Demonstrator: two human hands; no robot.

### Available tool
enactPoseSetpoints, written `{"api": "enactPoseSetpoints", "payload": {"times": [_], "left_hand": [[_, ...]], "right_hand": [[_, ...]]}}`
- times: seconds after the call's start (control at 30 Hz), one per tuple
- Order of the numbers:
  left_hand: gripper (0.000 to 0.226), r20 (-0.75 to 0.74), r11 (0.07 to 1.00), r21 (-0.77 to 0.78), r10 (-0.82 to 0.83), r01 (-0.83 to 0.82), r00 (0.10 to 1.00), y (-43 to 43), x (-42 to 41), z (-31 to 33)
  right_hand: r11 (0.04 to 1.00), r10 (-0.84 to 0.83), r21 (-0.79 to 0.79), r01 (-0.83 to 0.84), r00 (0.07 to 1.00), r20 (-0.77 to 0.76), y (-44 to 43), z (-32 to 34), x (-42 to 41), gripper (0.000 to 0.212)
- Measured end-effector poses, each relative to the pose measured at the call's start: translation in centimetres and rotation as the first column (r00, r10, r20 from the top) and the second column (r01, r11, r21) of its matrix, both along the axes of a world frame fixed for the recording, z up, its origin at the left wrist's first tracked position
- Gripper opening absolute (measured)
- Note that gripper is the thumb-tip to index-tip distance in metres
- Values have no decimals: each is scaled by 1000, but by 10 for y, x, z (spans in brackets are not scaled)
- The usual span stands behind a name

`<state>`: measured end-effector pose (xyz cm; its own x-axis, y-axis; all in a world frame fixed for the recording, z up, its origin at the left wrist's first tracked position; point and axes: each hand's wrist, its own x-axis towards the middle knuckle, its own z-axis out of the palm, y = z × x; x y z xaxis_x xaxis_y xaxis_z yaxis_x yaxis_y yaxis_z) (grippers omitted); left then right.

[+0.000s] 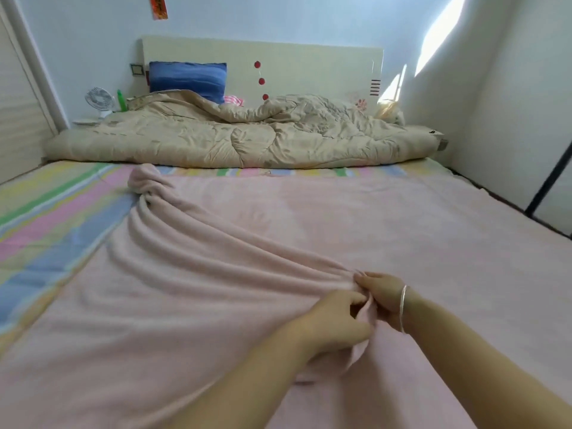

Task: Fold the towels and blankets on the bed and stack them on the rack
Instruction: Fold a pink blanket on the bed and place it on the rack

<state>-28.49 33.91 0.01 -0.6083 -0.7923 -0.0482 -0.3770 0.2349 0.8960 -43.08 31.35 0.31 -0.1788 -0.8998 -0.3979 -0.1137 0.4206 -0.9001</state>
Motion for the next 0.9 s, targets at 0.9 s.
{"api": "enactPoseSetpoints", "payload": {"times": [0.9], "left_hand": [[12, 227, 868, -495, 92, 34, 970, 122, -375, -16]], "right_hand": [[923, -345, 7, 385, 837, -425, 166, -11, -484, 17]]}}
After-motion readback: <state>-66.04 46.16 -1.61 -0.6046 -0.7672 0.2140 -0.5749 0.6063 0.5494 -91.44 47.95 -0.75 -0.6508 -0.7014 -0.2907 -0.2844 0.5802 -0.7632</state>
